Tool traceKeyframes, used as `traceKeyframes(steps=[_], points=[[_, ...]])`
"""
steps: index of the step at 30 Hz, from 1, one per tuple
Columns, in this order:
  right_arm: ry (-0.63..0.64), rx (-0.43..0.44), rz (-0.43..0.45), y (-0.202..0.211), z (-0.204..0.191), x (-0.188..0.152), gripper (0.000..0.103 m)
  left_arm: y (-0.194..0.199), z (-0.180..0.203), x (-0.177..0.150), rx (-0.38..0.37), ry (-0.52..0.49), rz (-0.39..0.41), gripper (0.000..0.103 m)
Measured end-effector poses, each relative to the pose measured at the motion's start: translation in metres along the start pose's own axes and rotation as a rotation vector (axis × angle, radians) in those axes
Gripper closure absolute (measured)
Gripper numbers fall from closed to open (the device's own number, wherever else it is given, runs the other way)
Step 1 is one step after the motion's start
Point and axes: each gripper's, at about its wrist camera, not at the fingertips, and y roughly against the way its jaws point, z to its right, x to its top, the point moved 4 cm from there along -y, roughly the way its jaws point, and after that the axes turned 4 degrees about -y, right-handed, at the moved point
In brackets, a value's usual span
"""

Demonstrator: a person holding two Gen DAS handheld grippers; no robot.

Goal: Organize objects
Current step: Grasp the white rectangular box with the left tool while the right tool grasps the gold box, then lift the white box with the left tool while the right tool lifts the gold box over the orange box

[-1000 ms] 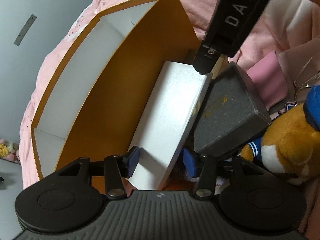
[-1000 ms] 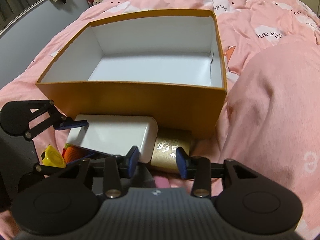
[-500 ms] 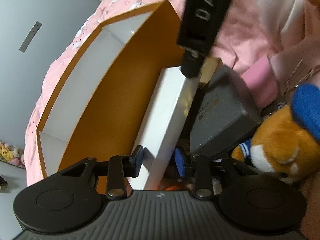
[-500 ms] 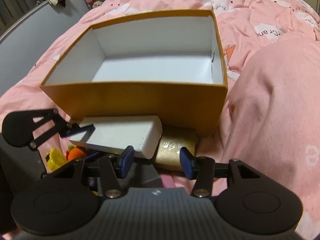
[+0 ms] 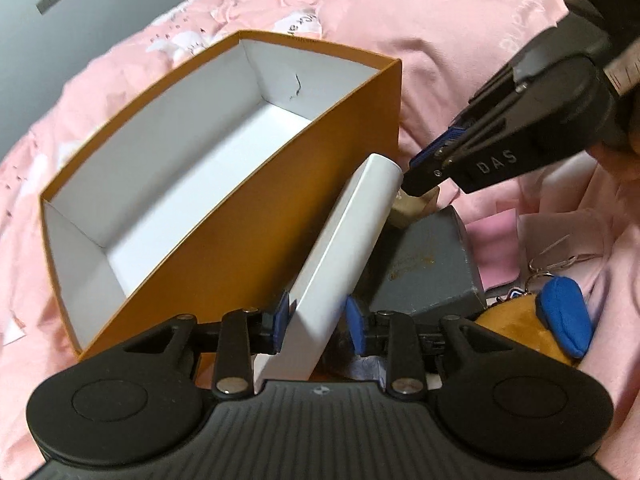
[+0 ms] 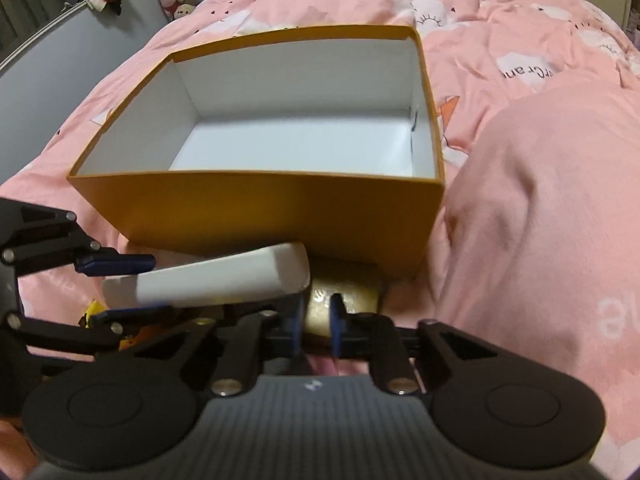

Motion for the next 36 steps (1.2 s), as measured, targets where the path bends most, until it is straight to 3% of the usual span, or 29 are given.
traceKeyframes(steps=[3, 7, 9, 10, 13, 14, 19, 24, 27, 36], points=[[-0.032, 0.025, -0.001, -0.001, 0.002, 0.0, 0.089, -0.002, -0.004, 0.002, -0.006, 0.005, 0.0, 0.061], [-0.065, 0.097, -0.008, -0.004, 0.0, 0.002, 0.087, -0.007, 0.003, 0.01, 0.071, -0.05, 0.016, 0.056], [-0.049, 0.085, -0.009, -0.006, -0.003, 0.001, 0.087, -0.02, 0.005, 0.014, 0.109, -0.079, 0.007, 0.055], [-0.038, 0.069, -0.007, -0.007, -0.004, 0.002, 0.083, -0.022, 0.006, 0.014, 0.117, -0.082, 0.008, 0.054], [-0.034, 0.039, -0.017, -0.009, -0.001, 0.002, 0.049, -0.02, 0.006, 0.011, 0.119, -0.074, 0.02, 0.055], [-0.035, 0.021, -0.032, -0.012, 0.001, 0.001, 0.043, -0.018, 0.007, 0.009, 0.115, -0.077, 0.02, 0.055], [-0.069, -0.009, -0.101, -0.029, 0.013, -0.004, 0.043, -0.011, 0.009, 0.009, 0.058, -0.115, 0.021, 0.055], [-0.102, -0.014, -0.131, -0.044, 0.019, 0.002, 0.035, -0.014, 0.005, 0.015, 0.003, -0.098, 0.019, 0.055], [-0.11, -0.015, -0.153, -0.055, 0.021, 0.002, 0.035, -0.017, 0.005, 0.021, -0.054, -0.048, 0.035, 0.062], [-0.106, 0.012, -0.112, -0.045, 0.023, 0.003, 0.041, -0.005, 0.018, 0.013, 0.061, -0.004, 0.053, 0.063]])
